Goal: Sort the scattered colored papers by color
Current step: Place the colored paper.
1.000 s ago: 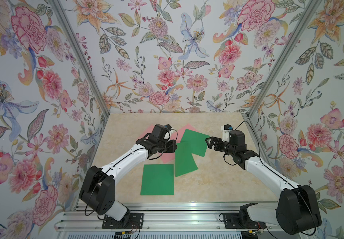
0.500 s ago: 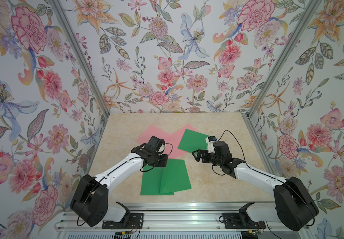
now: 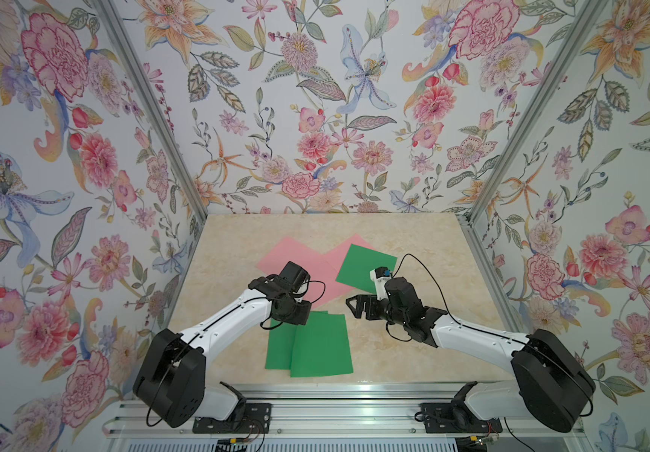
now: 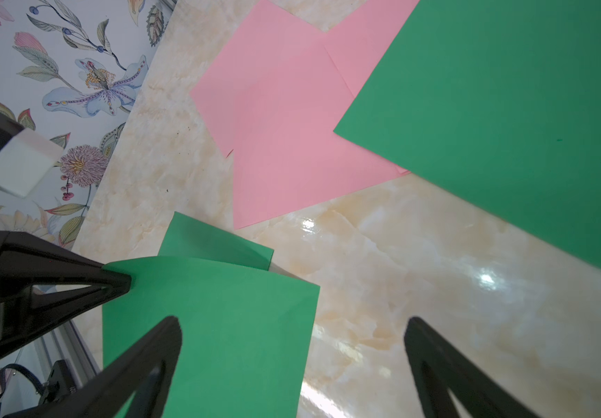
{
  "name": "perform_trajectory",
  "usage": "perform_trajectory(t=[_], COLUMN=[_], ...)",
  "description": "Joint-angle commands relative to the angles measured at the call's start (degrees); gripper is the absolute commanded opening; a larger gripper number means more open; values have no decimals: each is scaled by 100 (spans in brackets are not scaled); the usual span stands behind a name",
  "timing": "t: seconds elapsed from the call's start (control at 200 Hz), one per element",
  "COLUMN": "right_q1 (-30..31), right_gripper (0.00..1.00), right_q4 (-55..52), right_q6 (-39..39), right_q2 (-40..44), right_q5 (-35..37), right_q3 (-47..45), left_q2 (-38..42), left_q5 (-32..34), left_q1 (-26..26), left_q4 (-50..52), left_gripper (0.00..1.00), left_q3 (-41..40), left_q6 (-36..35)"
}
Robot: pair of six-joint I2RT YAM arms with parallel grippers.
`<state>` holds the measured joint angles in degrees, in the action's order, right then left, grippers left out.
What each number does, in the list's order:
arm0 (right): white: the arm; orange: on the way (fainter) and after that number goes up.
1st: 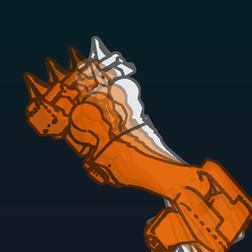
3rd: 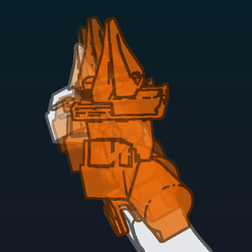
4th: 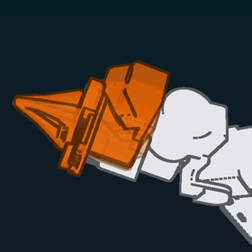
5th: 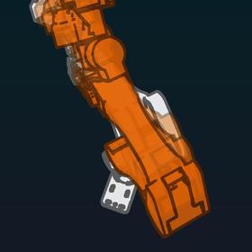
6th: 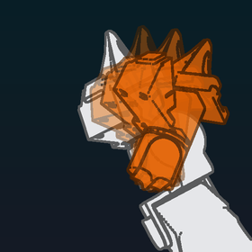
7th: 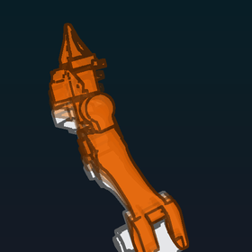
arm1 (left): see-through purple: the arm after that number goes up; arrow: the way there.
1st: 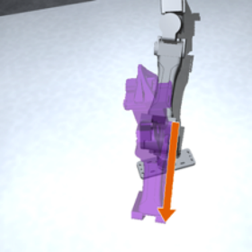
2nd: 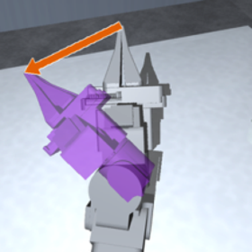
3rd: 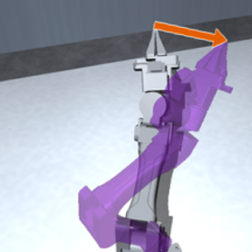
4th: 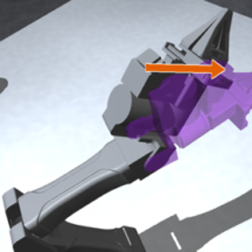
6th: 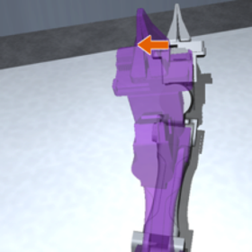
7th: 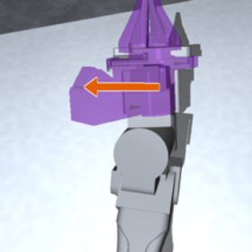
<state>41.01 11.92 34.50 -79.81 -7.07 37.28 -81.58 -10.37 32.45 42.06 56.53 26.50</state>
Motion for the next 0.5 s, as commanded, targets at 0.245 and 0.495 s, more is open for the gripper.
perform_trajectory(t=[0.245,0.495], right_q1=[286,441], right_gripper=[100,100], right_q4=[369,746], right_q6=[113,255], right_q2=[-368,-727], right_q5=[94,-179], right_q3=[33,133], left_q2=[-93,-188], left_q5=[510,532], left_q1=[-233,-368], left_q4=[346,473], left_gripper=[0,0], left_q3=[-63,94], left_q6=[-377,-592])
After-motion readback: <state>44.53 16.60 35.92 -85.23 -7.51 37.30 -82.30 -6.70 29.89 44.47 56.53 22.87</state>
